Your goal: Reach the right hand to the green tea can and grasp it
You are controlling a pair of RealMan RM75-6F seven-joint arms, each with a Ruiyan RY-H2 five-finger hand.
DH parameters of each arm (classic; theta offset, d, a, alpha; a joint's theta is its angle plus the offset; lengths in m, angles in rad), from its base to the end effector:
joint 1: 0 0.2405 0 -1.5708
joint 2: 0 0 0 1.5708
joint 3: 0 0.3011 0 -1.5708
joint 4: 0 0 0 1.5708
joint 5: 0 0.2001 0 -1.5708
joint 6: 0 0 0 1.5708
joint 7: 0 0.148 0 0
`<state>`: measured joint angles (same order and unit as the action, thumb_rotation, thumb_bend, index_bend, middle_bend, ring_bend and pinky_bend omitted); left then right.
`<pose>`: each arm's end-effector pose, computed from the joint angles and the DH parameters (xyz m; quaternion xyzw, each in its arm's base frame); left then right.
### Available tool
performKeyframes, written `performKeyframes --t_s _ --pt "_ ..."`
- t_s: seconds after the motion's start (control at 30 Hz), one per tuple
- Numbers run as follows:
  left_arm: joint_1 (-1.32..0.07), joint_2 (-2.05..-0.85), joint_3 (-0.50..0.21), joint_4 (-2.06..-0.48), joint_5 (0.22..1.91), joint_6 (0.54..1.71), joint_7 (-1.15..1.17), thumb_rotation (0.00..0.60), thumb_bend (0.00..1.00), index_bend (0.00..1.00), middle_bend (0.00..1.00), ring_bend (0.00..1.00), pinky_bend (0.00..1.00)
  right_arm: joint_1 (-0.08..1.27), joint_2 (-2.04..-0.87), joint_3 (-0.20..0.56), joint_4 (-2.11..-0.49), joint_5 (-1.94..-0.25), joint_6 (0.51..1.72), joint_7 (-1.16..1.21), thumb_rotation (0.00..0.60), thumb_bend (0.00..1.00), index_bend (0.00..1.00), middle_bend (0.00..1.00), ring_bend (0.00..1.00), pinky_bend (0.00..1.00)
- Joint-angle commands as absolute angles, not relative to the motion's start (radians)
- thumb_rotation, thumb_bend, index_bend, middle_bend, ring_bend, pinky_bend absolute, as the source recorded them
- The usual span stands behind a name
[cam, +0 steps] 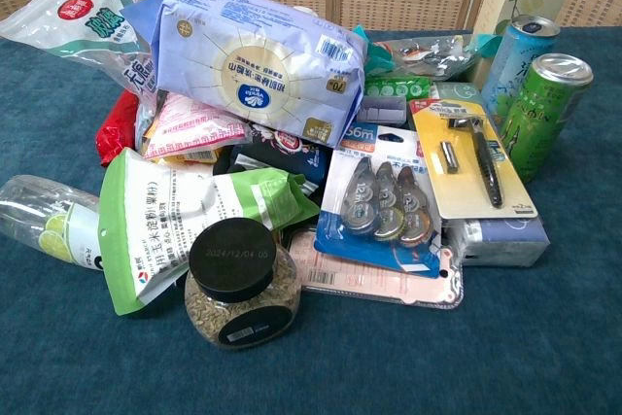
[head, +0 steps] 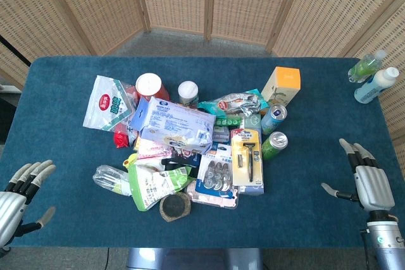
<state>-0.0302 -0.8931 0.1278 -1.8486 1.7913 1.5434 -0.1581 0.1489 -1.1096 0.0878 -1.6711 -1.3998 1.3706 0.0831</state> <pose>-0.2911 0.1281 0.2155 -0.6398 -0.4408 -0.4286 0.4611 -0.3396 -0.2154 0.1805 0.5653 -0.4536 0.4090 0.5544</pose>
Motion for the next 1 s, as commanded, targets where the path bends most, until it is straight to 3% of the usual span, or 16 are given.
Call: performKeyframes --t_s 0.03,0.27,0.63,1.0 --pt "-0.037 -0.891 0.135 -1.848 1.802 1.534 -0.179 0.600 0.41 0.00 0.00 0.00 0.00 0.155 -1.104 0.092 -1.675 -1.394 1.351 0.114 0.467 0.17 0.00 0.16 0.07 0.14" --pt "-0.039 -0.878 0.136 -1.856 1.812 1.541 -0.176 0.600 0.41 0.00 0.00 0.00 0.00 0.167 -1.083 0.086 -1.682 -1.425 1.290 0.375 0.468 0.17 0.00 0.16 0.07 0.14" --pt "-0.052 -0.835 0.122 -1.916 1.863 1.578 -0.177 0.600 0.40 0.00 0.00 0.00 0.00 0.238 -1.141 0.085 -1.529 -1.523 1.221 0.793 0.471 0.17 0.00 0.15 0.07 0.14" --pt "-0.035 -0.807 0.141 -1.944 1.903 1.607 -0.178 0.600 0.41 0.00 0.00 0.00 0.00 0.331 -1.232 0.100 -1.392 -1.525 1.140 0.909 0.467 0.16 0.00 0.15 0.07 0.14"
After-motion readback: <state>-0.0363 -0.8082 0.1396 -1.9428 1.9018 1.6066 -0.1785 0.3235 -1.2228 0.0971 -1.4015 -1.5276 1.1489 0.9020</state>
